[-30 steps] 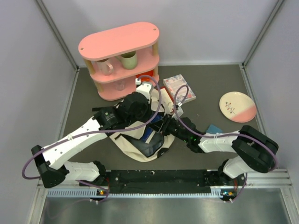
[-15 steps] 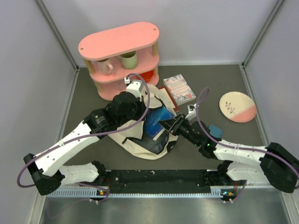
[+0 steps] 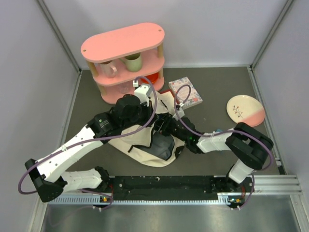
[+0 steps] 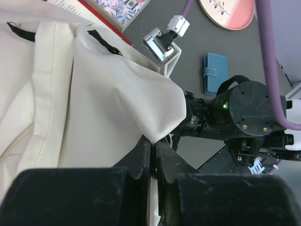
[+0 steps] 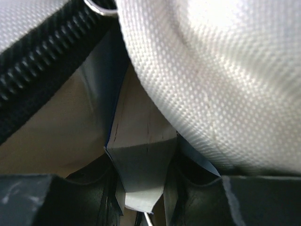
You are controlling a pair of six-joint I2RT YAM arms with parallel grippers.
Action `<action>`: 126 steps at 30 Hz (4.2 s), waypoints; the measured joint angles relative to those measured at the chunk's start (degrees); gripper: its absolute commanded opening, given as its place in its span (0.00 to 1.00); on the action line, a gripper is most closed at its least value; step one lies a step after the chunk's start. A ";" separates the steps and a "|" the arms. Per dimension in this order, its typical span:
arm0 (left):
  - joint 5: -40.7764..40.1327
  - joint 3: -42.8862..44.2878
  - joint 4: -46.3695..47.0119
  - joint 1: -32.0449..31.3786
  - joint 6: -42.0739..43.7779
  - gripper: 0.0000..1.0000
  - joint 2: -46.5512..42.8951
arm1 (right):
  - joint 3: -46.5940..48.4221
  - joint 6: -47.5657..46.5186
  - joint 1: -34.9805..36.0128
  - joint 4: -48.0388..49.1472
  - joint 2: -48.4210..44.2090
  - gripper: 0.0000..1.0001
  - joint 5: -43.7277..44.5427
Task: Pack the student bag
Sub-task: Place the book in the student bag, then adjust the student bag at the center of the board.
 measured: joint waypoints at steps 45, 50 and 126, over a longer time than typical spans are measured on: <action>-0.09 -12.17 4.94 6.93 -4.28 0.00 -2.95 | 6.25 0.87 -0.22 -10.91 7.56 0.03 -11.47; 0.13 -12.17 4.98 6.93 -4.20 0.00 -2.95 | 5.68 0.72 -0.26 -11.02 6.51 0.42 -10.23; -1.27 -12.17 -1.44 7.69 -1.27 0.00 -1.01 | 6.38 -24.11 -1.75 -48.48 -7.91 0.00 4.28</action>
